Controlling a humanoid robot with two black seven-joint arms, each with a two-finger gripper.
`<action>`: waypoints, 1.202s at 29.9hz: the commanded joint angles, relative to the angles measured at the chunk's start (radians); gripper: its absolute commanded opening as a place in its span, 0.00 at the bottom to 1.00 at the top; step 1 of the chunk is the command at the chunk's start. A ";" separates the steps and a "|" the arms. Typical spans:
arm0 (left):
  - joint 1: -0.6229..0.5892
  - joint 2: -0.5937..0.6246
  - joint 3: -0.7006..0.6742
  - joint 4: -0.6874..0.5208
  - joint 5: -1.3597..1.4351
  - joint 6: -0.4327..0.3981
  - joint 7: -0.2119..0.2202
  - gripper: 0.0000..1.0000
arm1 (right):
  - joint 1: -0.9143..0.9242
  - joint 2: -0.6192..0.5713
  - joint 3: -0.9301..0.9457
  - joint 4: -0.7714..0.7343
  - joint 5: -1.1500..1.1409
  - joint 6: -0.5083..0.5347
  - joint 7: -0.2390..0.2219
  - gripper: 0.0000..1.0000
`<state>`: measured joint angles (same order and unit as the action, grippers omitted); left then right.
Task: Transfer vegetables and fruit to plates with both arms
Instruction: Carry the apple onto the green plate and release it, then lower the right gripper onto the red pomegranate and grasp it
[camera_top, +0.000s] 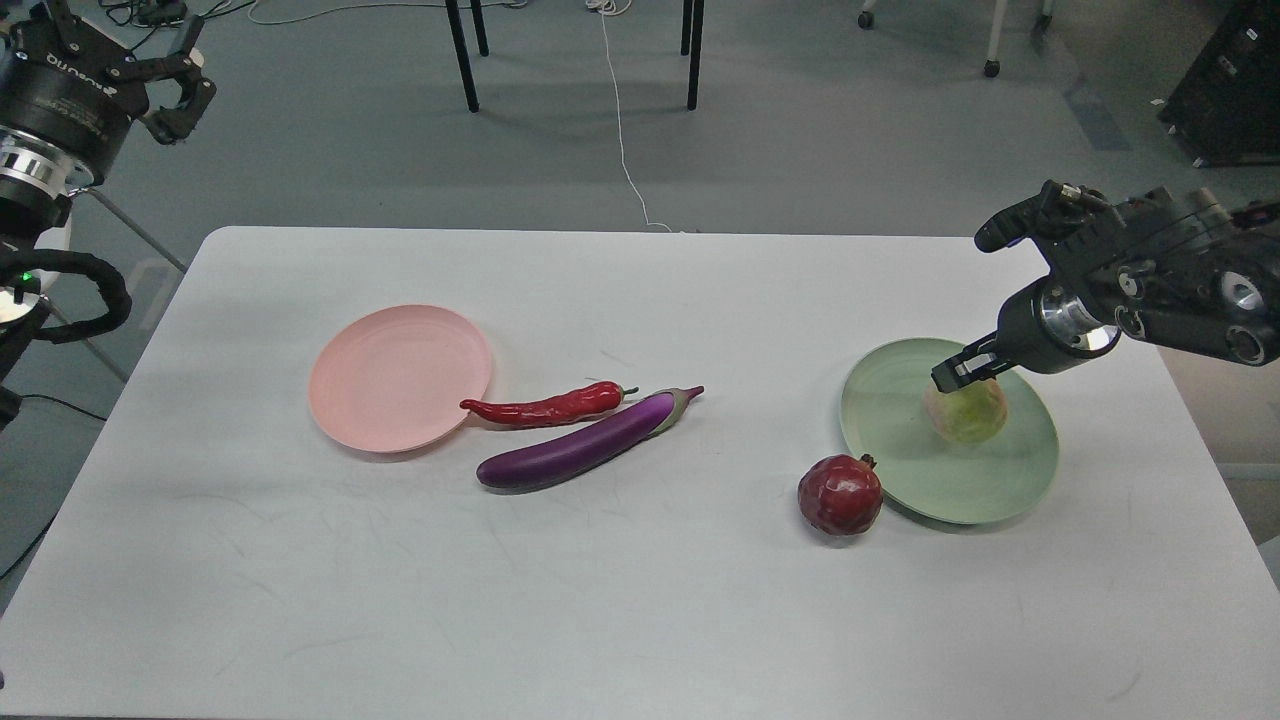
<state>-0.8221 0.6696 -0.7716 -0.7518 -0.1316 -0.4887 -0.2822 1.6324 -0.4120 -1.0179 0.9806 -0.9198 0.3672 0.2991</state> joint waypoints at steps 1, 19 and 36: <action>0.000 0.001 0.000 0.000 0.001 0.000 0.000 0.98 | 0.015 -0.002 0.010 0.006 -0.001 -0.002 0.000 0.92; 0.003 0.047 0.000 -0.027 0.000 0.000 0.000 0.98 | 0.139 0.044 0.094 0.340 0.076 0.006 -0.002 0.93; 0.008 0.053 0.000 -0.028 0.000 0.000 0.000 0.98 | 0.070 0.134 0.021 0.325 0.024 -0.001 0.003 0.84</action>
<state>-0.8150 0.7224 -0.7715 -0.7794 -0.1320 -0.4887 -0.2822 1.7184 -0.2998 -0.9968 1.3146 -0.8973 0.3683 0.3023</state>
